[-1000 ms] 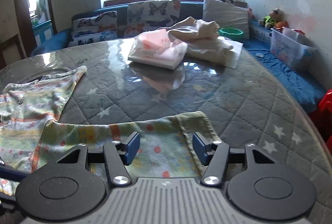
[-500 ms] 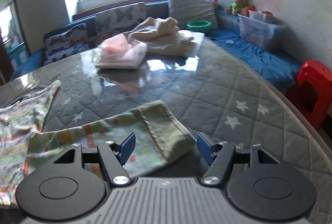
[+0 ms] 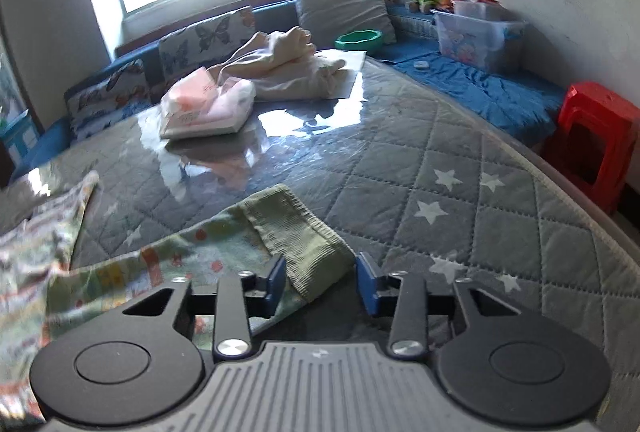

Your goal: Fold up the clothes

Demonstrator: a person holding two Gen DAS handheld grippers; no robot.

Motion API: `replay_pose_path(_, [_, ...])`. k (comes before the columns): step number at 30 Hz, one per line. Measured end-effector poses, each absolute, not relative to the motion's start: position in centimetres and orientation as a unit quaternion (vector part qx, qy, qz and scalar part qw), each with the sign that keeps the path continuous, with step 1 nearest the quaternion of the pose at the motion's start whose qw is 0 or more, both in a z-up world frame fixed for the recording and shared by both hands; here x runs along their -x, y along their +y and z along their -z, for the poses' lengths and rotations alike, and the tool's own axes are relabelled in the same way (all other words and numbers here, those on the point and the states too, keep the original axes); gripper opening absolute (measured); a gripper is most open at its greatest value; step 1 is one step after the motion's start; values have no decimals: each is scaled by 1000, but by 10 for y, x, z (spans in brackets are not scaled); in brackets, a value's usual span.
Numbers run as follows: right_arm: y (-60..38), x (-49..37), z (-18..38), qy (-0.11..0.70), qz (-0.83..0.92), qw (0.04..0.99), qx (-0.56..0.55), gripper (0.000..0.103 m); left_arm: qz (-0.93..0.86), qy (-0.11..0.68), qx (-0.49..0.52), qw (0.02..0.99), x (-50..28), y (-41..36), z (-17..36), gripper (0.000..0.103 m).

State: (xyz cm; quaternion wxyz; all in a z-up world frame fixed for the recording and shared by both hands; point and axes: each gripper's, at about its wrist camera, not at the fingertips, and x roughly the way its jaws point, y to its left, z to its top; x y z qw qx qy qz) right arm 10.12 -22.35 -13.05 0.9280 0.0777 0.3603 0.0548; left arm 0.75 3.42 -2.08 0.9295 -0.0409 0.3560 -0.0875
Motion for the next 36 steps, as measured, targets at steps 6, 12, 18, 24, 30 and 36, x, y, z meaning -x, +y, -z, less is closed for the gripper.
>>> replay_pose_path(6, [-226,-102,133,355,-38,932,-54,36,84,358,43,929,-6,35,22,87])
replay_pose_path(12, [-226,-102,131,350,-35,935,-41,36,79,368,43,925,-10,34,26,89])
replay_pose_path(18, [-224,-103,132,349,-45,936,-32,33,72,376,43,923,-11,34,26,91])
replay_pose_path(24, [-221,-104,133,349,-57,935,-33,24,66,381,45,921,-10,35,27,94])
replay_pose_path(30, [-224,-103,128,344,-71,934,-62,9,56,388,48,919,-10,40,29,95])
replay_pose_path(36, [-219,-94,107,324,-99,938,-78,9,45,389,55,918,-6,49,28,96])
